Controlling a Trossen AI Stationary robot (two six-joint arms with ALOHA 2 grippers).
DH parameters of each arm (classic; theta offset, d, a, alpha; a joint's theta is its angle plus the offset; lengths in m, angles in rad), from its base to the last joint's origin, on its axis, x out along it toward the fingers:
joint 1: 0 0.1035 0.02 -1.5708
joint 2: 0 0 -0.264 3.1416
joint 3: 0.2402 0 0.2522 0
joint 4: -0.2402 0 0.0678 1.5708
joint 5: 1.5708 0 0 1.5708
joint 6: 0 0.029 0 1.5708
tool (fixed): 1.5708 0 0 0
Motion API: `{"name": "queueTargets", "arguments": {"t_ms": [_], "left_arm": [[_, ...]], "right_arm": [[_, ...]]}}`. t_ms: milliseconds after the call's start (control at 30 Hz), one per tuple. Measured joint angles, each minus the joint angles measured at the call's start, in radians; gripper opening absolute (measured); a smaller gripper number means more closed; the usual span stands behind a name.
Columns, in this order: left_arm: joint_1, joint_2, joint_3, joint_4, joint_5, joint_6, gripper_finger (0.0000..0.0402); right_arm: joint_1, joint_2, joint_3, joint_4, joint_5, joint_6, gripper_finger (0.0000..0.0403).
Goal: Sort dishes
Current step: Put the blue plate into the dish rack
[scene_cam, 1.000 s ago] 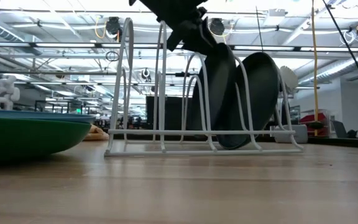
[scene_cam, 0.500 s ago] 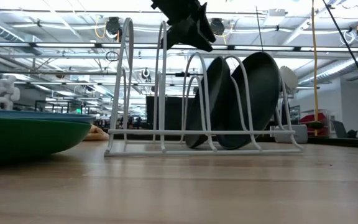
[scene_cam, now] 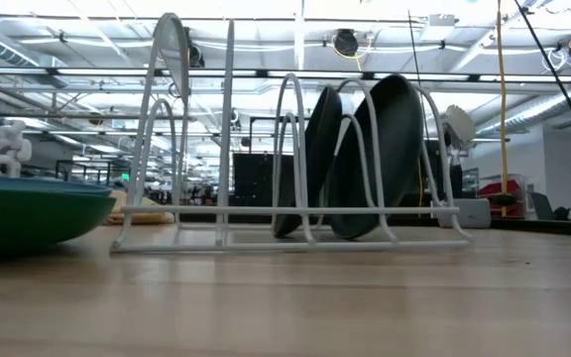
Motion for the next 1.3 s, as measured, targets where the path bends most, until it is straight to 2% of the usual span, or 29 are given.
{"name": "queueTargets", "arguments": {"t_ms": [233, 333, 433, 533, 633, 833, 967, 1033, 1300], "left_arm": [[-0.116, -0.109, 0.000, -0.010, -0.068, -0.205, 0.0171], [-0.190, -0.157, 0.000, -0.112, -0.046, -0.362, 0.0171], [-0.240, -0.187, 0.002, -0.355, 0.082, -0.670, 0.0171], [-0.269, -0.160, 0.000, -0.592, 0.240, -1.008, 0.0171], [-0.305, -0.096, 0.000, -0.706, 0.414, -1.203, 0.0171], [-0.362, 0.068, -0.001, -0.740, 0.743, -1.281, 0.0171], [-0.395, 0.153, -0.001, -0.739, 0.900, -1.352, 0.0171], [-0.416, 0.180, -0.001, -0.737, 0.948, -1.401, 0.0171], [-0.530, 0.236, -0.001, -0.733, 1.035, -1.616, 0.0171]], "right_arm": [[0.000, 0.000, 0.000, 0.020, 0.000, -0.038, 0.0199], [0.000, 0.000, 0.000, 0.017, 0.000, -0.020, 0.0199], [0.000, 0.000, 0.000, -0.005, 0.000, -0.008, 0.0199], [0.000, 0.000, 0.000, -0.007, 0.000, -0.006, 0.0199], [0.000, 0.001, 0.000, -0.007, 0.000, -0.004, 0.0199], [0.000, 0.012, 0.000, -0.006, 0.000, 0.021, 0.0199], [0.000, 0.032, 0.000, -0.006, 0.000, 0.033, 0.0199], [0.000, 0.041, 0.000, -0.006, 0.000, 0.033, 0.0199], [0.000, 0.077, 0.000, -0.007, -0.005, 0.034, 0.0199]]}}
